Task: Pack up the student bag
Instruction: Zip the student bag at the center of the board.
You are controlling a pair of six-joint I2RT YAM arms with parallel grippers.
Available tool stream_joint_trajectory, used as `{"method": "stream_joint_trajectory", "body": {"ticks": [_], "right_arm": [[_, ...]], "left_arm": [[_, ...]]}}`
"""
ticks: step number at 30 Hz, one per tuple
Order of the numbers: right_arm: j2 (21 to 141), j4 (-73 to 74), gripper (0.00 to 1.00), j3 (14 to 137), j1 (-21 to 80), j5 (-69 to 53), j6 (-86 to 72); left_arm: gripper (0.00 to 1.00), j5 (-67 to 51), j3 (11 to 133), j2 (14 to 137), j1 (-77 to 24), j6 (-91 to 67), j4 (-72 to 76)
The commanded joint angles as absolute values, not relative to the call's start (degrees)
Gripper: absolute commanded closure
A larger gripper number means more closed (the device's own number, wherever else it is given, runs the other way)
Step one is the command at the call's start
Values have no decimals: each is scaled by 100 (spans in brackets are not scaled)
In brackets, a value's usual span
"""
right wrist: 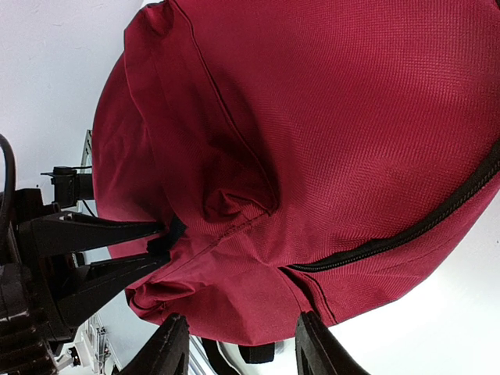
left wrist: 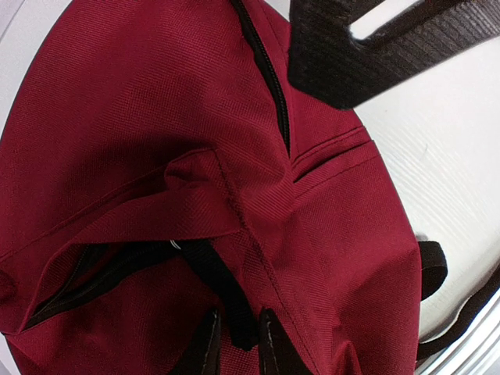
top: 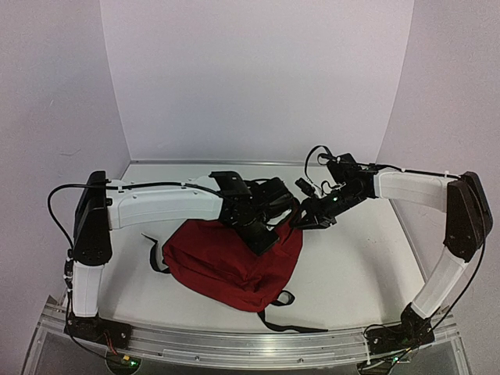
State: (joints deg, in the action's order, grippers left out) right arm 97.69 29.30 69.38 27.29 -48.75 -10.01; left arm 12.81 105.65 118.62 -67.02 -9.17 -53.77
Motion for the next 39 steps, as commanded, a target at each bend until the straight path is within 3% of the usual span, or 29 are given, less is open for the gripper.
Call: {"method": "stream_joint_trajectory", "body": {"ticks": [1,5,8,13,20,29,39], "right_arm": [[9676,2789,53,6969,2701,-4955,-1028],[9690,2786,53,6961,2697,-4957,-1022],[9702,2773,51,6961,2699,-4953,-1020],[9740,2684,41,7002,2698,-5084,-1071],[9889,2583,40,7144,2760,-5214,-1167],[10120,2581,39,7408,3170,-5182,-1147],[10927,2449,29,8000,3456,-5198,-1400]], "left_arm": [[88,1493,10915,11910,-6688,-889,-5456],[100,1717,10909,11807,-6688,-1019,-5408],[100,1736,10695,11457,-6647,-1163,-5126],[100,1236,9907,10707,-6183,-1759,-4542],[100,130,8683,9823,-5388,-2472,-3554],[100,-244,8404,9884,-5326,-2601,-3211],[100,-571,8236,10107,-5284,-2787,-2869]]}}
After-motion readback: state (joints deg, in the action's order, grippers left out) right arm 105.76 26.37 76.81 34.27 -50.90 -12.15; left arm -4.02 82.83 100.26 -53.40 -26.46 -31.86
